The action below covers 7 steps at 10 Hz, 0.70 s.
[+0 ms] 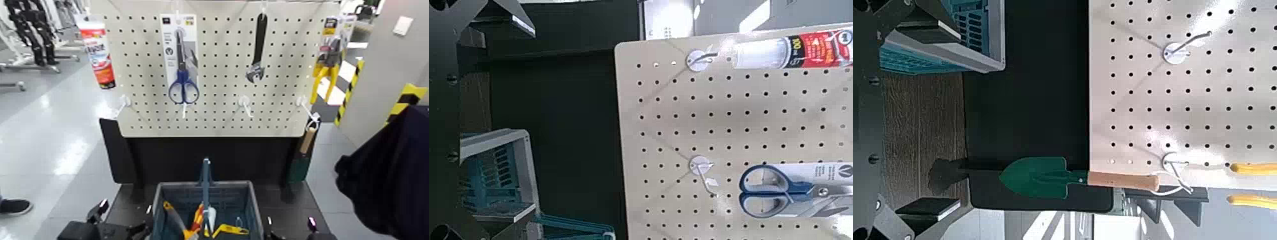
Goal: Put the yellow paint brush into the crate.
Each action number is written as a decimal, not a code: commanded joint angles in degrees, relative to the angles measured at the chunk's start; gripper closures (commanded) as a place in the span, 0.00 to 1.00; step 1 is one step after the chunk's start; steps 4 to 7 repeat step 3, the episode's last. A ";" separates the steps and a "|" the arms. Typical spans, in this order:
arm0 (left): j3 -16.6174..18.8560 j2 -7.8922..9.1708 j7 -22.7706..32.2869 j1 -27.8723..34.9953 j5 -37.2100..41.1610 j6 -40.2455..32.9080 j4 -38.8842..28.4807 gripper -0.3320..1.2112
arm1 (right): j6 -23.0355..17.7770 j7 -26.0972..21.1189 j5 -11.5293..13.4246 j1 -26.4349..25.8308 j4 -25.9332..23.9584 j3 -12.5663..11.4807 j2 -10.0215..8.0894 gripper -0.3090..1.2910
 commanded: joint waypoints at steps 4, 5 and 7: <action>-1.01 0.30 3.23 2.21 -1.06 -1.82 -0.44 0.28 | -0.02 0.00 0.55 0.11 -0.09 -0.29 0.05 0.28; -1.01 0.30 3.23 2.21 -1.06 -1.82 -0.44 0.28 | -0.02 0.00 0.55 0.11 -0.09 -0.29 0.05 0.28; -1.01 0.30 3.23 2.21 -1.06 -1.82 -0.44 0.28 | -0.02 0.00 0.55 0.11 -0.09 -0.29 0.05 0.28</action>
